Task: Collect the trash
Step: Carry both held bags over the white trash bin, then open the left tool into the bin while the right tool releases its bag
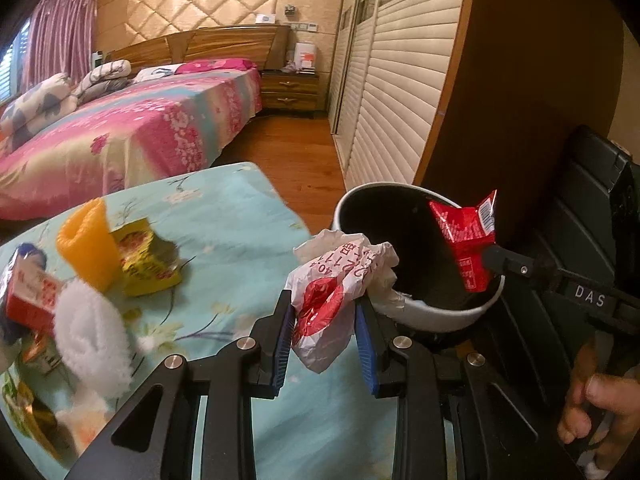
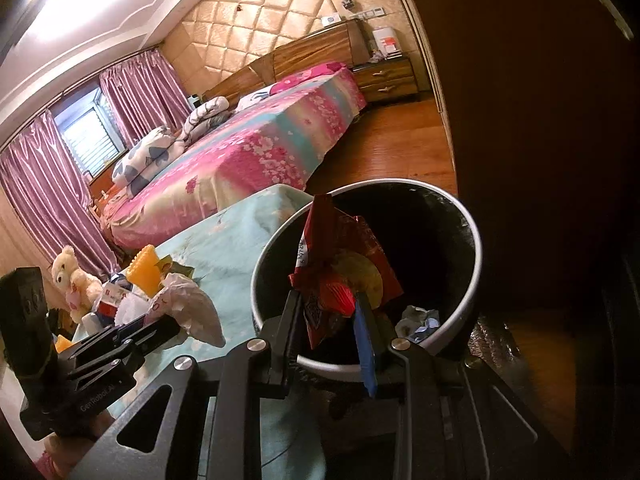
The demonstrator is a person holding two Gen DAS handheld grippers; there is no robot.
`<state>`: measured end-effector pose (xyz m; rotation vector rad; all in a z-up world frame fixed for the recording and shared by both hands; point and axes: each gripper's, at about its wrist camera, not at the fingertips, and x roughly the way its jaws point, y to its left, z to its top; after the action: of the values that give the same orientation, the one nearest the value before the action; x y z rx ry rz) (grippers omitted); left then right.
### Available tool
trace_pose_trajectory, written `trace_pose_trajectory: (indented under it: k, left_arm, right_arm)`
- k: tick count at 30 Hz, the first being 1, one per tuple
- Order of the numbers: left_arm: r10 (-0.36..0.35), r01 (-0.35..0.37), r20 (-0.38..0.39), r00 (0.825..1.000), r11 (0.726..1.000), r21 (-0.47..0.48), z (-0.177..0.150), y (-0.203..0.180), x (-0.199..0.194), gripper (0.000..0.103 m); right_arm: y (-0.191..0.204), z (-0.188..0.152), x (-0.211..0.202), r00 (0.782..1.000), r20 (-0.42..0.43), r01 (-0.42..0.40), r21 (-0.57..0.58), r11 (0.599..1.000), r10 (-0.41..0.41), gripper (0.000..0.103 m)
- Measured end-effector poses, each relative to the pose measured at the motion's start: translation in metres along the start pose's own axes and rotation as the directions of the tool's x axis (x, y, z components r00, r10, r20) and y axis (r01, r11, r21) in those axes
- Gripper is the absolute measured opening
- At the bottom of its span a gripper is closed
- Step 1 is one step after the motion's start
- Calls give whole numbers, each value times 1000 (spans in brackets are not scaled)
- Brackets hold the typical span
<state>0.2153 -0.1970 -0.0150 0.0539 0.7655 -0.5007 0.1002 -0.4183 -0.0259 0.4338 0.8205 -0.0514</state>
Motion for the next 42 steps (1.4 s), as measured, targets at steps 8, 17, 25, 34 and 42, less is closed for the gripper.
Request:
trace_pose_trajectory:
  k: [8, 17, 25, 34, 42]
  left_arm:
    - [-18, 18, -5, 1000, 999, 30, 14, -17, 21, 28]
    - [-31, 32, -17, 999, 999, 36, 29, -25, 43, 29]
    - [-48, 49, -20, 999, 997, 56, 40, -37, 59, 29]
    - [-40, 43, -54, 998, 998, 50, 42, -42, 74, 50]
    - [-32, 33, -62, 998, 999, 19, 32, -34, 67, 55]
  right_arm:
    - [-11, 6, 7, 1000, -13, 15, 14, 1000, -14, 26]
    - [-20, 13, 12, 999, -24, 28, 30, 999, -28, 26]
    - [-27, 18, 21, 999, -36, 33, 44, 998, -32, 26]
    - [-33, 20, 28, 997, -68, 31, 69, 997, -26, 36]
    - [-35, 19, 27, 997, -67, 29, 90, 995, -23, 50]
